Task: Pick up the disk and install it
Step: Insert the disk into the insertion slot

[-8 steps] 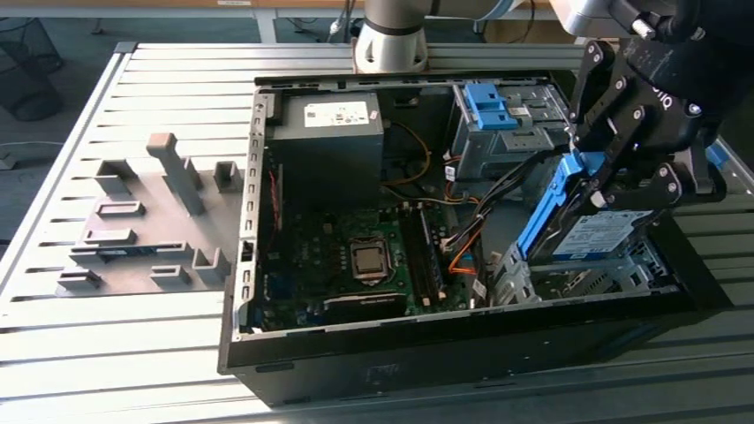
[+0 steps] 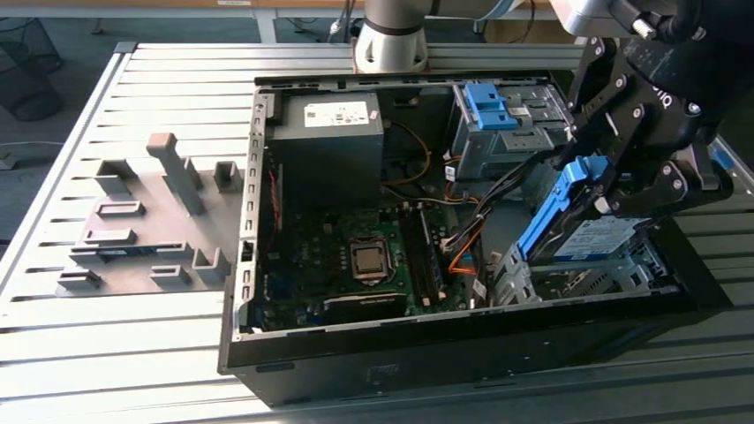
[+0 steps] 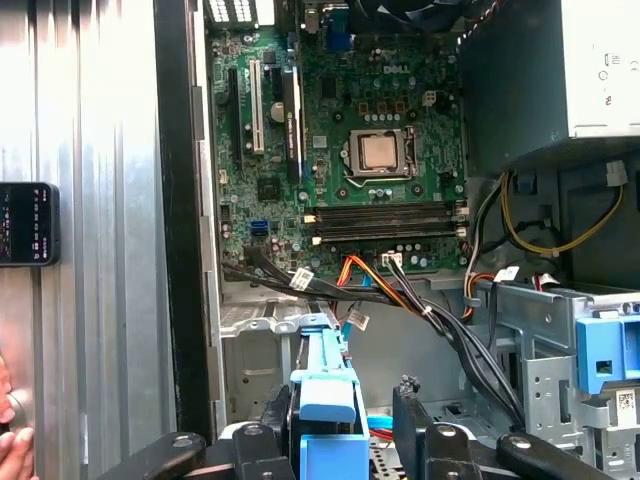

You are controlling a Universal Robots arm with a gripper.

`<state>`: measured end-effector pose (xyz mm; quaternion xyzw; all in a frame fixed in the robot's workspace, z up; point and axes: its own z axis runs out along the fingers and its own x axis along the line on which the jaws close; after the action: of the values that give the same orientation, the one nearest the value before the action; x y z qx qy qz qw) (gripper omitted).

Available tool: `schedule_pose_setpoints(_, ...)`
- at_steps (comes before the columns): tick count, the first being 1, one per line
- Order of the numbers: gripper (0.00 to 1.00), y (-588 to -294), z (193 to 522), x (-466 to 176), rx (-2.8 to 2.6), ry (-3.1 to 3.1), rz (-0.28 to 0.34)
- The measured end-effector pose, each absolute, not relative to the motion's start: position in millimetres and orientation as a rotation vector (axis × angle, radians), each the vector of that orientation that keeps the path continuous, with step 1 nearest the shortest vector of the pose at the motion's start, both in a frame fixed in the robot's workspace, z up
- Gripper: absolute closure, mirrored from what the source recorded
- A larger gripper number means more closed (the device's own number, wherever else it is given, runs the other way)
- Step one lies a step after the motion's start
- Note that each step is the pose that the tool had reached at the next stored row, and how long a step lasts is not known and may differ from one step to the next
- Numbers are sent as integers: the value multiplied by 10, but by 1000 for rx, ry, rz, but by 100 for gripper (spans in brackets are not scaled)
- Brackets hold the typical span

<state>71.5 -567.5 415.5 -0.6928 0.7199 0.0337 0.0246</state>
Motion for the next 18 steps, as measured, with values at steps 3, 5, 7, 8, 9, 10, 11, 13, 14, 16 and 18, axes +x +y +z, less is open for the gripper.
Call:
schedule_pose_setpoints(3,47,-5676,4155,715,-2143,2227,104)
schedule_pose_setpoints(5,47,-5676,4155,715,-2143,2227,104)
schedule_pose_setpoints(7,47,-5676,4164,715,-2143,2227,104)
schedule_pose_setpoints(8,47,-5676,4172,715,-2143,2227,104)
schedule_pose_setpoints(9,47,-5676,4175,715,-2143,2227,104)
schedule_pose_setpoints(10,47,-5676,4179,715,-2143,2227,104)
schedule_pose_setpoints(11,47,-5676,4185,715,-2143,2227,104)
schedule_pose_setpoints(13,47,-5676,4199,715,-2143,2227,104)
schedule_pose_setpoints(14,47,-5676,4204,715,-2143,2227,104)
schedule_pose_setpoints(16,47,-5676,4215,715,-2143,2227,104)
schedule_pose_setpoints(18,47,-5675,4213,715,-2143,2227,105)
